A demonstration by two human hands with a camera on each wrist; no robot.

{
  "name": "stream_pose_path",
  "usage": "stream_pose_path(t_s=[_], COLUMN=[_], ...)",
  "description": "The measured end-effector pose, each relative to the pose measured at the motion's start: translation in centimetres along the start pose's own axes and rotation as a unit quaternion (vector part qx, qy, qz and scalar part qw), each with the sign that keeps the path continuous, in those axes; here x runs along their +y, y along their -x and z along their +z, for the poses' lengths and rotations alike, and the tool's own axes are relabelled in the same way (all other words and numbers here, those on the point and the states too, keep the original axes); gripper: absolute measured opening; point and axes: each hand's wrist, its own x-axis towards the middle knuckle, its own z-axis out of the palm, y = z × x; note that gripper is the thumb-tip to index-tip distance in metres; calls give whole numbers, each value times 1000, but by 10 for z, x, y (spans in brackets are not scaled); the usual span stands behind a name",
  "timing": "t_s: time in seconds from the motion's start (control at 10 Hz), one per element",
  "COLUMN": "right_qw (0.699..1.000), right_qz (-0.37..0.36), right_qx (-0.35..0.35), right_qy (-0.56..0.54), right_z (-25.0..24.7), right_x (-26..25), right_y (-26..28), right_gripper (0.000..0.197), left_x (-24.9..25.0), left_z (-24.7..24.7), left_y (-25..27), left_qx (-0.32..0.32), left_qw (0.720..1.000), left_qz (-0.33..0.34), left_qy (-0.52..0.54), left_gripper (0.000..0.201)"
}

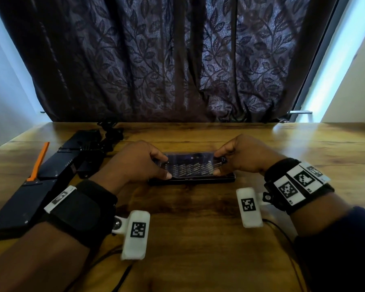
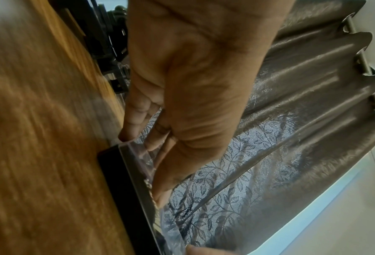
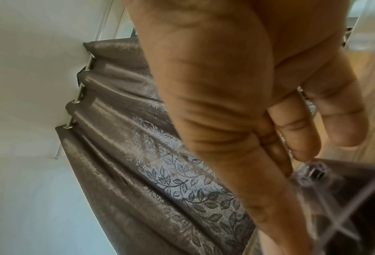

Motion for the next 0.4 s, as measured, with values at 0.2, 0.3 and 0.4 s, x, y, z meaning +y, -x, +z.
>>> stream_pose_path(t_s=[0.2, 0.3, 0.4], right_qw=[998, 997, 998], right_qz=[-32, -37, -14], right_qx=[22, 13, 38], right_qy=[-45, -64, -36], right_z=[0, -13, -35], right_x=[14, 6, -8], right_y=[-8, -9, -13], right_gripper=[18, 18, 35], left_x=[6, 27, 54], left_z=[4, -7, -30], left_y=[2, -3, -24], left_qx=[17, 11, 22], left_qw=[999, 999, 999], left_qz=[-25, -39, -32], left_qy=[-12, 3, 18], left_gripper=[52, 54, 44])
